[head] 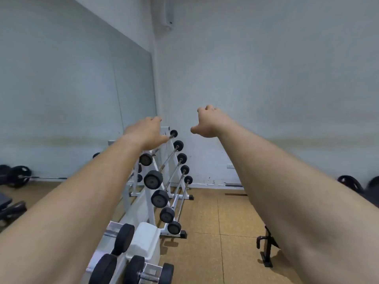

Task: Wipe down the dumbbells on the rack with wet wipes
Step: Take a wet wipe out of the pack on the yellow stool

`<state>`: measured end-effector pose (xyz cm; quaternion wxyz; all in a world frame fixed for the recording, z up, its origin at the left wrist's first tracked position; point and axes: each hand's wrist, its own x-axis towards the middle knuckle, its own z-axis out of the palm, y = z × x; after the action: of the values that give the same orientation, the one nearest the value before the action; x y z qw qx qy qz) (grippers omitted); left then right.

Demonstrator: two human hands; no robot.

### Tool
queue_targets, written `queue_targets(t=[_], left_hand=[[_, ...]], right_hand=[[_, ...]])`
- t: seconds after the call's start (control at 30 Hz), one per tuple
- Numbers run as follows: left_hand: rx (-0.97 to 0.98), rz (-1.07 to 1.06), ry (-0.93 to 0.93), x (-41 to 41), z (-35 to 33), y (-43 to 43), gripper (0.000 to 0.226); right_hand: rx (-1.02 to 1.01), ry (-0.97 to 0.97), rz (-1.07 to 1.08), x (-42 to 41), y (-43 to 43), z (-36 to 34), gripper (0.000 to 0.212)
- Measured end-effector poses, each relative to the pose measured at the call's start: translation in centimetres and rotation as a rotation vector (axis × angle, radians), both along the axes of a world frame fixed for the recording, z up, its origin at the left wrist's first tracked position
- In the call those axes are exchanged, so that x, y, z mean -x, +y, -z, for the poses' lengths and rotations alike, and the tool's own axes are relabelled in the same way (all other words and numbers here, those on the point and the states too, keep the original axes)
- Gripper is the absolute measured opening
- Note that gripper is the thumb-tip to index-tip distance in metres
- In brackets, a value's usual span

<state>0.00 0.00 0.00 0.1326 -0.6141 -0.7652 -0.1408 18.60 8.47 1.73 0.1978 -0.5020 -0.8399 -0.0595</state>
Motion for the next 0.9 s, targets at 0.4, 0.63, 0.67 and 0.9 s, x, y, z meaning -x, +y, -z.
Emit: queue_targets(t=[0.4, 0.63, 0.67, 0.9], left_hand=[[0.048, -0.463, -0.073, 11.3, 5.0, -17.9, 0.072], [0.1, -0.756, -0.251, 9.7, 12.0, -29.9, 0.066], [0.104, -0.794, -0.287, 9.1, 13.1, -31.6, 0.066], [0.122, -1.064, -0.428, 3.9, 21.4, -45.6, 0.071]], right_hand=[[0.062, -0.09, -0.532, 19.0, -11.2, 4.5, 0.067], [0.16, -0.223, -0.908, 22.8, -22.4, 11.8, 0.069], [0.172, -0.246, -0.948, 23.0, -24.1, 13.1, 0.067], [0.256, -0.448, -1.213, 21.4, -37.1, 21.2, 0.051]])
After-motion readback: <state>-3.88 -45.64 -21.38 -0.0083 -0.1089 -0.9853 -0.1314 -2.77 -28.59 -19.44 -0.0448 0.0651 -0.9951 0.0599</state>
